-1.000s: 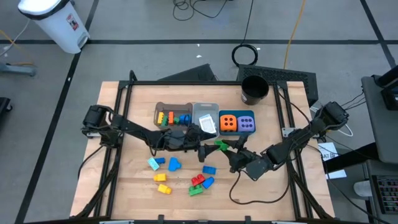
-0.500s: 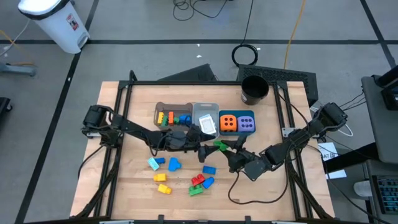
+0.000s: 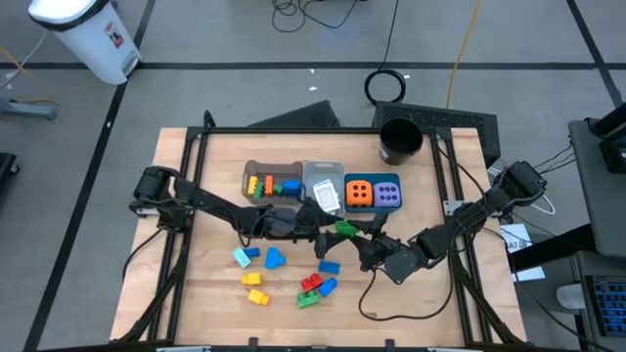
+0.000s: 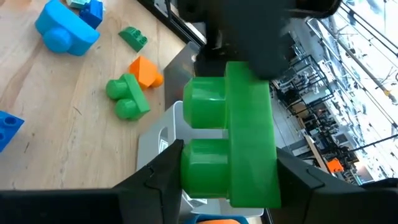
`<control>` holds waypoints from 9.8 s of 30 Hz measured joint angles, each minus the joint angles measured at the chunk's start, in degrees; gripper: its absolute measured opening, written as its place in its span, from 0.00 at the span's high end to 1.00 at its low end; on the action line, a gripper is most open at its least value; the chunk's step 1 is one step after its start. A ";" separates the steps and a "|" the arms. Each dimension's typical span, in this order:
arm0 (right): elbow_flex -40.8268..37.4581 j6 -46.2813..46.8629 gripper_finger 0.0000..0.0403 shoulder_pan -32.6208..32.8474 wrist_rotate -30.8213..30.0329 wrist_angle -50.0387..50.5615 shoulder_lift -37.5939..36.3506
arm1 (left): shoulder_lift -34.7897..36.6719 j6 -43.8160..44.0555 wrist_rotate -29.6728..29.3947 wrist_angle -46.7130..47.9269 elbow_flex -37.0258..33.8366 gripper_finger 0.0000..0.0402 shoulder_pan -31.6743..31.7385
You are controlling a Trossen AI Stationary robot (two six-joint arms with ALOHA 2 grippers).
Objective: Pick & Place Toys
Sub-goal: Put the green game piece into the black bin, then put the blue game piece into the black bin
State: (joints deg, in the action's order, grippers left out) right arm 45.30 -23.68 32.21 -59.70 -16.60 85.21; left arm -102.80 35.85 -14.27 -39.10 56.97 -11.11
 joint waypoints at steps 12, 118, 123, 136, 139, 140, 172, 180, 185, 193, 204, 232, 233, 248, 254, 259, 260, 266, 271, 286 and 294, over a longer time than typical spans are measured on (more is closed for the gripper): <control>-0.04 0.33 0.60 0.15 -0.10 0.35 -0.02 | -5.14 -1.19 3.44 9.02 8.42 0.22 1.59; 13.53 36.54 0.35 -8.28 46.32 15.98 21.88 | 24.81 10.84 -28.75 7.55 -33.24 0.10 5.64; 13.53 36.52 0.43 -8.28 46.32 16.06 21.88 | 24.81 10.84 -28.75 7.54 -33.24 0.10 5.64; 13.46 32.71 0.66 -8.28 46.48 19.27 19.96 | 24.81 10.85 -28.74 7.55 -33.24 0.10 5.62; 13.46 32.63 0.66 -8.28 46.42 22.79 17.04 | 24.81 10.87 -28.73 7.55 -33.24 0.10 5.64; 13.45 32.64 0.66 -8.28 46.39 24.13 15.84 | 24.81 10.86 -28.73 7.55 -33.24 0.10 5.63; -7.54 13.73 0.66 -4.96 12.19 5.65 -6.20 | 23.56 4.82 -10.70 -2.77 -28.44 0.10 3.40; -7.53 9.51 0.66 -3.56 9.88 1.37 -5.61 | 13.75 1.31 -9.19 -1.06 -17.64 0.10 1.46; -7.50 8.19 0.66 -2.38 6.93 1.60 -5.66 | 7.11 1.34 -1.27 -1.14 -10.12 0.10 2.16; -7.48 7.50 0.65 -1.75 5.65 1.35 -5.66 | -0.82 1.38 5.19 -0.24 -1.30 0.10 2.19; -7.48 7.52 0.65 -1.77 5.71 1.03 -5.66 | -3.59 2.17 5.80 3.37 2.34 0.13 2.66; -7.48 20.27 0.41 -1.73 8.79 2.61 -8.89 | -2.63 1.87 6.31 6.06 2.32 0.74 5.11; -7.48 21.35 0.40 -1.75 9.60 3.54 -10.01 | -1.98 1.60 5.54 7.24 2.32 0.75 5.15; -7.50 33.51 0.39 -1.66 15.03 15.10 -19.00 | 19.98 -1.05 -7.02 12.01 -16.94 0.75 5.25; -7.50 33.51 0.39 -1.70 15.04 14.69 -18.96 | 29.95 -4.83 -10.89 10.69 -28.82 0.75 5.94; -7.50 33.36 0.39 -1.77 15.02 14.28 -18.97 | 36.62 -10.69 -11.15 8.95 -35.70 0.75 8.67; -7.50 33.24 0.39 -1.77 15.02 14.29 -18.95 | 37.65 -12.11 -10.30 8.98 -36.47 0.75 9.72; -7.50 31.64 0.40 -1.83 14.99 14.07 -18.95 | 39.54 -13.75 0.80 13.97 -36.27 0.75 19.62; -7.50 29.13 0.40 -1.84 15.02 13.10 -18.95 | 38.53 -18.24 9.96 26.91 -31.40 0.75 26.98; -7.50 25.55 0.40 -1.88 14.84 11.23 -18.97 | 34.43 -34.95 20.55 42.31 -19.67 0.75 35.65; -7.50 25.91 0.40 -2.87 14.97 11.23 -18.97 | 26.44 -36.18 19.29 40.98 -19.67 0.75 39.31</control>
State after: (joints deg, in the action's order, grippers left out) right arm 37.80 2.22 29.33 -44.73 -5.37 66.24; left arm -76.36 -0.32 5.02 1.88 37.30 28.20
